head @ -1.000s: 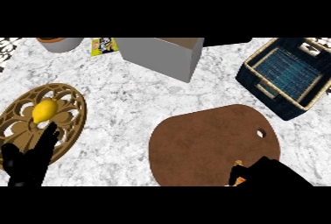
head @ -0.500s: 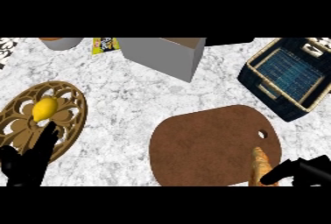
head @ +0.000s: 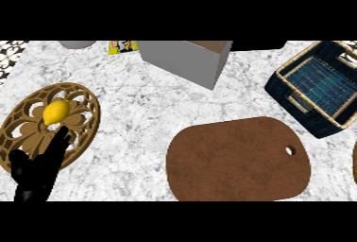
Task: Pick the croissant from the cutting board and place it in the basket
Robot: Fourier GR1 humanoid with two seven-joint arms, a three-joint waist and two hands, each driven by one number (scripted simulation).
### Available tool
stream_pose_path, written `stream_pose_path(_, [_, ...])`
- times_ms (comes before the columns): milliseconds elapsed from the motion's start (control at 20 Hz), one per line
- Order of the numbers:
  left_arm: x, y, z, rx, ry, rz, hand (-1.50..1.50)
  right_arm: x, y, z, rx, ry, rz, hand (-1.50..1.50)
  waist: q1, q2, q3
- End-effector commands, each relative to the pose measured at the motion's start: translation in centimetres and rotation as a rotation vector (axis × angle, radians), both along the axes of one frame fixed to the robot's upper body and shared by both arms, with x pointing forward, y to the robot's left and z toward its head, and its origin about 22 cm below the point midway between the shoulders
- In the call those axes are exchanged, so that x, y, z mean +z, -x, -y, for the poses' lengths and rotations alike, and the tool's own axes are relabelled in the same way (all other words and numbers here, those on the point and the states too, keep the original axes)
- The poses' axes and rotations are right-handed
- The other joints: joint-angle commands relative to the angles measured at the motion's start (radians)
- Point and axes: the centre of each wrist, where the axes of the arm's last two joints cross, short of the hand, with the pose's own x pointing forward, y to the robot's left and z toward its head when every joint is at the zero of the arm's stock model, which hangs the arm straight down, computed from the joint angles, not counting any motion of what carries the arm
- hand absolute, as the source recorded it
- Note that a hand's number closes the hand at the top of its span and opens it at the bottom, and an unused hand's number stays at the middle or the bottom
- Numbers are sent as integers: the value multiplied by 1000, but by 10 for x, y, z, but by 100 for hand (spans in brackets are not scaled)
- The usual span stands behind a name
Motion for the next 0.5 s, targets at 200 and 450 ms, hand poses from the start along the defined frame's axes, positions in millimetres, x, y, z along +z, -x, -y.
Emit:
stream_pose_path(200, [-27, 7, 9, -38, 37, -167, 0, 81, -25, 81, -136, -52, -27, 150, 59, 18, -13])
stream_pose_path(450, [-29, 3, 18, -85, 41, -174, 0, 107, -38, 117, -161, 30, -45, 150, 84, 24, -12])
